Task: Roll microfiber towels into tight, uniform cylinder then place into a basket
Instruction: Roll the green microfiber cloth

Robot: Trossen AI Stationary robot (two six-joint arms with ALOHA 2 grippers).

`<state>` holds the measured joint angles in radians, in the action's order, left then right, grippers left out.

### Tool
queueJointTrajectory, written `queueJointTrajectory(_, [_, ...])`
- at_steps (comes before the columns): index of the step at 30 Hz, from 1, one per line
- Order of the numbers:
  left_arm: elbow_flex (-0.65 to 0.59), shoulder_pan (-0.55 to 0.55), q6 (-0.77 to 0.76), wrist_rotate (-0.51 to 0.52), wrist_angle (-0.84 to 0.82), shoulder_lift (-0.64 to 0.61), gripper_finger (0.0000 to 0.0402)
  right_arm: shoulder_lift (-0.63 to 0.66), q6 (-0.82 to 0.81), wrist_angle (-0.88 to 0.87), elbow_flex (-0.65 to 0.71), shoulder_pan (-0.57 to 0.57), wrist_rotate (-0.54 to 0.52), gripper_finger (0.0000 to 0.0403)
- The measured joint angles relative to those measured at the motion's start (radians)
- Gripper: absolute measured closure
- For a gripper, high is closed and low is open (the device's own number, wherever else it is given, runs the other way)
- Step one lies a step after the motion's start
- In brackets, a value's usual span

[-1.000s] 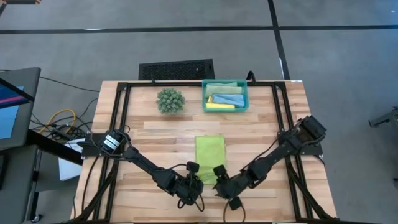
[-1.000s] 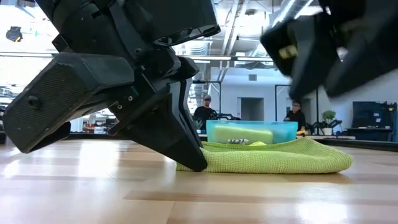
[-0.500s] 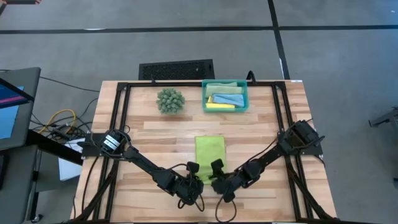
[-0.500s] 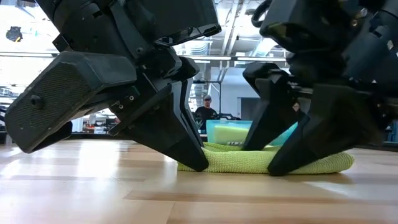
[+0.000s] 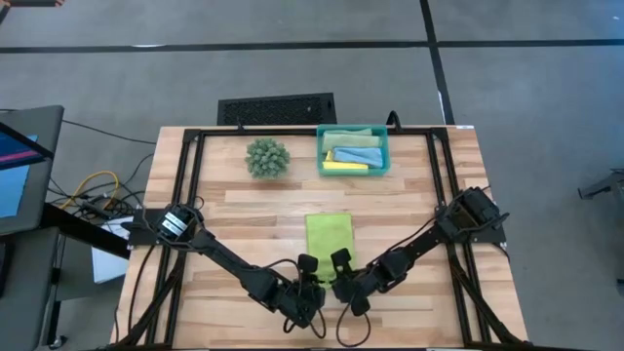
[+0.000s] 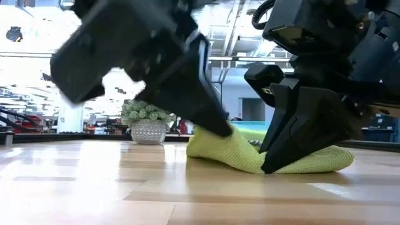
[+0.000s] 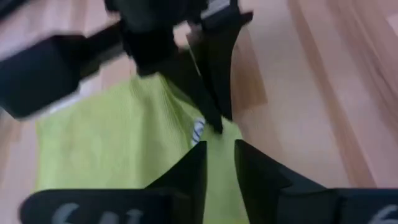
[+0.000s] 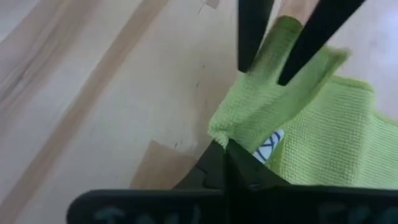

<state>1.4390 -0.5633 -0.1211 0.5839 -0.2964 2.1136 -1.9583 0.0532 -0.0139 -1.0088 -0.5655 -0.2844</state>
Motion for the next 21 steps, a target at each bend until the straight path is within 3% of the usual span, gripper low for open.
queueJointTrajectory(7, [-0.001, 0.014, 0.027, 0.038, 0.007, 0.000, 0.0296, 0.016, -0.027, -0.011, 0.001, 0.000, 0.070, 0.0375])
queueJointTrajectory(13, [-0.063, 0.043, 0.014, -0.035, 0.047, -0.001, 0.0295, 0.045, -0.037, -0.027, 0.004, -0.008, 0.196, 0.0393])
queueJointTrajectory(21, [-0.143, 0.058, 0.034, -0.173, 0.175, -0.003, 0.0294, 0.068, -0.055, -0.030, 0.005, -0.017, 0.264, 0.0381])
